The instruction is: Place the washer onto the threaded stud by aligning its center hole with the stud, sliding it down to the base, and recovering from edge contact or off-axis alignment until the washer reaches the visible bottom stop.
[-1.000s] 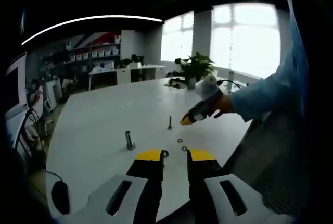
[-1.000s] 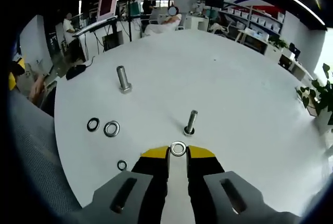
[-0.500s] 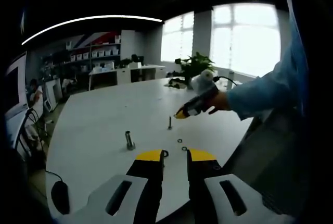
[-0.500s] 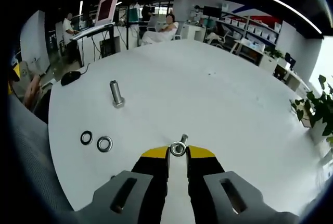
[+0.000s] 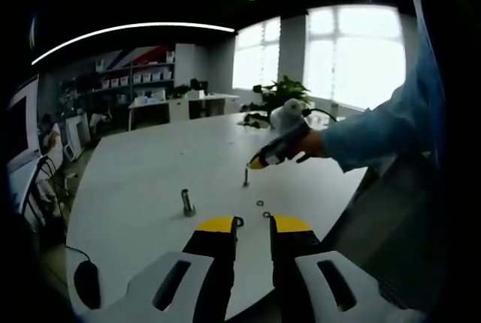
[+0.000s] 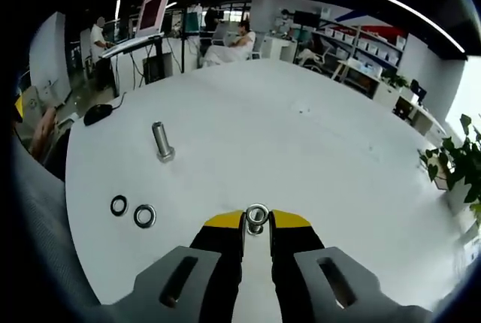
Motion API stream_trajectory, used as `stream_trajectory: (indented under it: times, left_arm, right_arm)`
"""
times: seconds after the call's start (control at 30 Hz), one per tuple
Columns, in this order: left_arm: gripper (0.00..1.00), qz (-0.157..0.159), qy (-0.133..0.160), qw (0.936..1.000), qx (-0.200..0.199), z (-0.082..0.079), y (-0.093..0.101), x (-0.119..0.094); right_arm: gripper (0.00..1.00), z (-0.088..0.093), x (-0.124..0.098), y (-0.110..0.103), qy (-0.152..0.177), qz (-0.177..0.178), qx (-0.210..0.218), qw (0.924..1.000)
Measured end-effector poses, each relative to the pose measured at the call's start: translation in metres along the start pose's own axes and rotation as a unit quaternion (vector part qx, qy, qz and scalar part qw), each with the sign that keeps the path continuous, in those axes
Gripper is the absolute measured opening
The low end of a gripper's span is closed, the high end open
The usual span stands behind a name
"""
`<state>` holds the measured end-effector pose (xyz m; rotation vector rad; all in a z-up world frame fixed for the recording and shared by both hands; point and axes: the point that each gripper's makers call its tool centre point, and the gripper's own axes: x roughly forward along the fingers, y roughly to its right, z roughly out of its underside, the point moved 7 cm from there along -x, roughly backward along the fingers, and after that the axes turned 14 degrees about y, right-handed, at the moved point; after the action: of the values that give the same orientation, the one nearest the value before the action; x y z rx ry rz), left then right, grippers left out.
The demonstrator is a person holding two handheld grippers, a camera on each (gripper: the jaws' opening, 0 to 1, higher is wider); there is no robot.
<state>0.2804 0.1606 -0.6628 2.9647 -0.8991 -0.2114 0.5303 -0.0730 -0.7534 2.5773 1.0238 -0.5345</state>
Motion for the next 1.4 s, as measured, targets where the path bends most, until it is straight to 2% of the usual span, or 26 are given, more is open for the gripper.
stream_trajectory:
  times: [0.57,1.03,1.17,1.27,1.4]
  left_arm:
    - [0.15,0.003,-0.004,1.0000,-0.001,0.001,0.000,0.001]
    - [0.15,0.003,-0.005,1.0000,-0.002,0.001,0.000,0.001]
    - [0.15,0.003,-0.005,1.0000,-0.002,0.001,0.000,0.001]
    - [0.15,0.003,-0.006,1.0000,-0.002,0.001,0.000,0.001]
    - [0.15,0.004,-0.006,1.0000,-0.002,0.001,0.001,0.001]
  right_arm:
    - [0.14,0.001,0.011,0.006,-0.013,0.008,0.002,0.9999]
    - [0.14,0.009,0.019,0.004,-0.033,-0.002,0.002,0.9995]
    - [0.15,0.013,0.017,0.003,-0.041,-0.005,0.007,0.9991]
    - [0.15,0.013,0.016,0.004,-0.038,-0.004,0.032,0.9988]
    - [0.16,0.013,0.012,0.002,-0.039,-0.007,0.016,0.9991]
